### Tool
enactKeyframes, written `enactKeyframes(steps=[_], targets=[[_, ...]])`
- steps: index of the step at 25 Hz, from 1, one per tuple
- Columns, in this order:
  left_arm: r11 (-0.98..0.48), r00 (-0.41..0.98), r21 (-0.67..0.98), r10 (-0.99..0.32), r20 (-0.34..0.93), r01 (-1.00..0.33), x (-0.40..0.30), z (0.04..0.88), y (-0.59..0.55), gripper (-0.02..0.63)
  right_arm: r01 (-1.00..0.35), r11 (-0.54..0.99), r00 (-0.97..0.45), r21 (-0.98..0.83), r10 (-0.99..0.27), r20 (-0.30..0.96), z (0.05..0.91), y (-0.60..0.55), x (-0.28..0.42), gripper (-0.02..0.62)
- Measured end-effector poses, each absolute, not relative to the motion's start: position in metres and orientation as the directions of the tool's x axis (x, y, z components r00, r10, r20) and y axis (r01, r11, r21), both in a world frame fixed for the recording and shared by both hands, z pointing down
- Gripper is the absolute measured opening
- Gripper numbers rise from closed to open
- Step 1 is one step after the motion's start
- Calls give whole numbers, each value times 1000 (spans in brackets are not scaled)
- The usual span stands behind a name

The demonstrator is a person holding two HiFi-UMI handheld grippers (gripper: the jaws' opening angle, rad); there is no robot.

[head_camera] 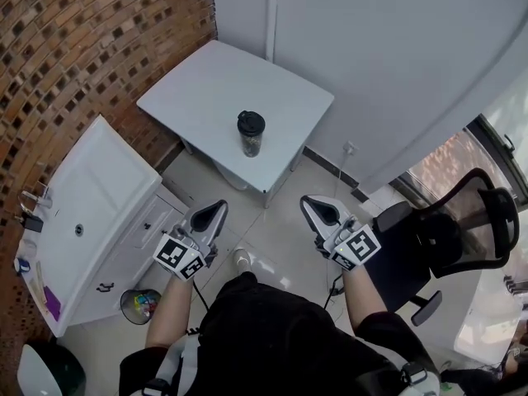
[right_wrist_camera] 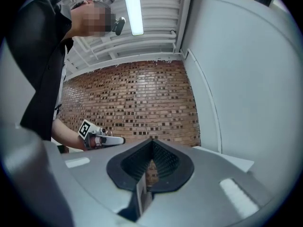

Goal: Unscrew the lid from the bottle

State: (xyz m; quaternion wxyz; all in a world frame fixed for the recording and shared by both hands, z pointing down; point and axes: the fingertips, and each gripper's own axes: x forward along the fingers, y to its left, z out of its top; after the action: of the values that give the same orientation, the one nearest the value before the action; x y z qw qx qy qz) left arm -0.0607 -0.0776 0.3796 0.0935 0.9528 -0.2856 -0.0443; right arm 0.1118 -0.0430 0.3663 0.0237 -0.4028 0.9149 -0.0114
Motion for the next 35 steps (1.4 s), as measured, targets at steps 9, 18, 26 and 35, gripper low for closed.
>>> enactKeyframes(steps=[9, 18, 26, 35], targets=[[-828, 843, 208, -537, -25, -521, -88, 389, -159, 3, -733, 680, -679, -24, -733, -21, 370, -128, 78, 5], [-865, 876, 188, -480, -45, -465, -77, 388, -211, 3, -732, 681, -680, -14, -732, -29, 366, -181, 66, 5], [-840, 861, 208, -508, 22, -501, -61, 414, -240, 3, -727, 687, -686, -15, -726, -42, 370, -227, 85, 5], [-812, 837, 217, -545, 50, -541, -44, 432, -275, 3, -724, 689, -688, -20, -725, -30, 378, -275, 103, 5]])
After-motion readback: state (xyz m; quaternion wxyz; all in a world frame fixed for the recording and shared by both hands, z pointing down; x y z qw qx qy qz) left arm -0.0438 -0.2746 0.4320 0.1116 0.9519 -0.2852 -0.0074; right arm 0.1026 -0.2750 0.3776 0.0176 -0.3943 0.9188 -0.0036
